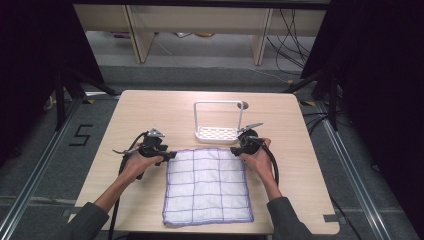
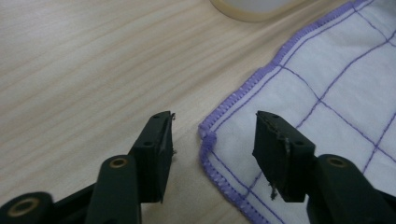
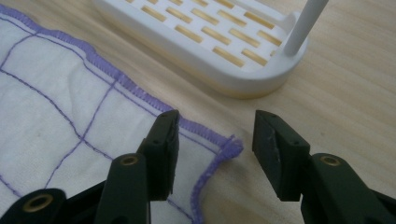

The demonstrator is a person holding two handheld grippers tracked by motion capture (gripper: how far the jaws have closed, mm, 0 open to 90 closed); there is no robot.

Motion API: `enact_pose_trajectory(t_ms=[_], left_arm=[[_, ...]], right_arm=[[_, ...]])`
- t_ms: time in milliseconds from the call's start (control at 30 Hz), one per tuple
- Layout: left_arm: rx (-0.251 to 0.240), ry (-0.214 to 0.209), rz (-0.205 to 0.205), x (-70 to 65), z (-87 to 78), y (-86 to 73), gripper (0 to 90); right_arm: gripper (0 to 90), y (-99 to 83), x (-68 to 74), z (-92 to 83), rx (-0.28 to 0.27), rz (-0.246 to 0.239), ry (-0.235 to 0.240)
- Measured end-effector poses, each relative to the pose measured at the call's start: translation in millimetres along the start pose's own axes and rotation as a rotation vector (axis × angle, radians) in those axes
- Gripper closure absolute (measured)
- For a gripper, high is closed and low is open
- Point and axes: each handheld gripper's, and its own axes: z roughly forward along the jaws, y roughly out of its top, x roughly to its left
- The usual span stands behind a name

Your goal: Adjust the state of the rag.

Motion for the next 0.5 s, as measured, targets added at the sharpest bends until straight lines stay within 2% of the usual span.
enact_pose_trajectory(t_ms=[33,67,133,167,233,300,367,400,467,500], left_arm=[[-0.004,0.004,0.007,-0.3,1.0,-0.8,51.2],[-0.006,0.007,0.012,-0.8,1.3,-1.3,54.0],[0.002,0.003,0.021,-1.3,1.4,-1.6,57.9],[0.004,0.000,0.032,-1.4,1.0,-1.5,62.6],[-0.017,0.004,0.046,-3.0,2.5,-2.4,70.3],[-0.015,0.015,0.071,-4.5,3.3,-2.6,74.8],[-0.025,0.018,0.087,-5.0,3.7,-3.1,80.1],[-0.025,0.010,0.084,-4.8,3.5,-3.1,81.9],[-0.033,0.006,0.084,-4.0,2.6,-3.8,85.6],[-0.035,0.005,0.088,-3.7,2.2,-3.9,86.6]], right_arm=[[52.7,-0.7,-0.1,1.6,0.003,0.002,-0.007],[52.9,-1.7,2.5,2.6,0.011,0.025,-0.007],[53.6,-2.3,2.0,2.5,0.015,0.011,0.004],[54.8,-2.6,3.1,3.4,0.015,0.020,0.002],[57.9,-2.6,2.2,5.0,0.010,-0.003,-0.003],[61.0,-3.3,3.6,4.8,0.024,0.007,0.000],[65.9,-3.6,3.7,4.8,0.028,0.018,0.020],[69.1,-3.7,3.5,4.5,0.022,0.010,0.004],[77.8,-3.8,3.5,2.4,0.031,0.013,0.023],[81.3,-4.1,3.2,2.0,0.020,-0.002,0.017]])
